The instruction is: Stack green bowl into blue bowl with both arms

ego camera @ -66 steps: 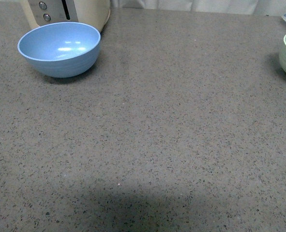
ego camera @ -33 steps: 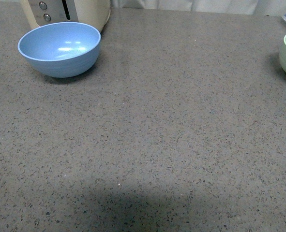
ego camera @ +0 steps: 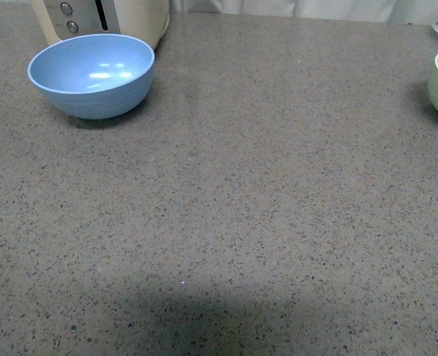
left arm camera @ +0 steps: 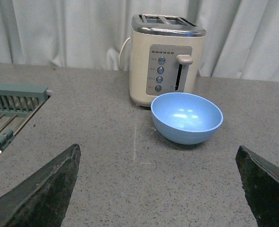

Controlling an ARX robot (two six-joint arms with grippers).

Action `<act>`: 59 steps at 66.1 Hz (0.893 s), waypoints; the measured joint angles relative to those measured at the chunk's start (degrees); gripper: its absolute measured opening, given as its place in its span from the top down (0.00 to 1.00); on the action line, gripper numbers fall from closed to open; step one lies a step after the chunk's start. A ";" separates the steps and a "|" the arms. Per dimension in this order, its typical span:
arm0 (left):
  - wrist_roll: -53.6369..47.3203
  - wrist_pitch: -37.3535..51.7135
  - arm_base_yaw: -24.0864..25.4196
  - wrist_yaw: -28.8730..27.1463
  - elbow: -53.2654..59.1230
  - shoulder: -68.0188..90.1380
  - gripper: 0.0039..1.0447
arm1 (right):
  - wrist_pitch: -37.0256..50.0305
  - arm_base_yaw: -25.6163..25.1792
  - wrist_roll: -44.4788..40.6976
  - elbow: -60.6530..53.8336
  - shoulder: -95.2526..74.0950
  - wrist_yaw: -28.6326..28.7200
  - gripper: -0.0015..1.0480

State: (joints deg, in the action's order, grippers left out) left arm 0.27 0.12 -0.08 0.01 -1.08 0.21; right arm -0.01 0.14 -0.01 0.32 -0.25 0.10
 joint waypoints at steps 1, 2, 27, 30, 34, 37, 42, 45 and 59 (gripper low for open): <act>0.00 0.00 0.00 0.00 0.00 0.00 0.06 | 0.00 0.00 0.00 0.00 0.00 0.00 0.09; 0.00 0.00 0.00 -0.02 0.00 0.00 0.06 | 0.00 0.00 0.00 0.00 0.00 0.00 0.09; 0.00 0.00 0.00 -0.02 0.00 0.00 0.06 | 0.00 0.00 0.00 0.00 0.00 0.00 0.09; 0.00 0.00 0.00 0.00 0.00 0.00 0.06 | 0.00 0.00 0.00 0.02 0.00 0.00 0.09; 0.00 0.00 0.00 0.00 0.00 0.00 0.06 | 0.00 0.00 0.00 0.02 0.00 0.00 0.09; 0.63 -1.05 -0.59 -1.99 -0.22 0.52 0.06 | 0.00 0.00 0.00 0.00 0.00 0.00 0.09; 4.44 -5.97 -1.55 -9.01 -1.68 4.72 0.06 | 0.00 0.00 0.00 0.00 0.00 0.00 0.09; 6.45 -5.95 -1.14 -9.90 -1.73 8.28 0.06 | 0.00 0.00 0.00 0.02 0.00 -0.02 0.09; 10.84 7.72 -3.80 -12.33 -4.44 24.50 0.06 | 0.00 0.00 0.00 0.00 0.00 0.00 0.09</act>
State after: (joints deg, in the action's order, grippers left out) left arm 11.11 7.84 -3.88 -12.32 -5.52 24.71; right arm -0.01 0.14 -0.01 0.32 -0.25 0.10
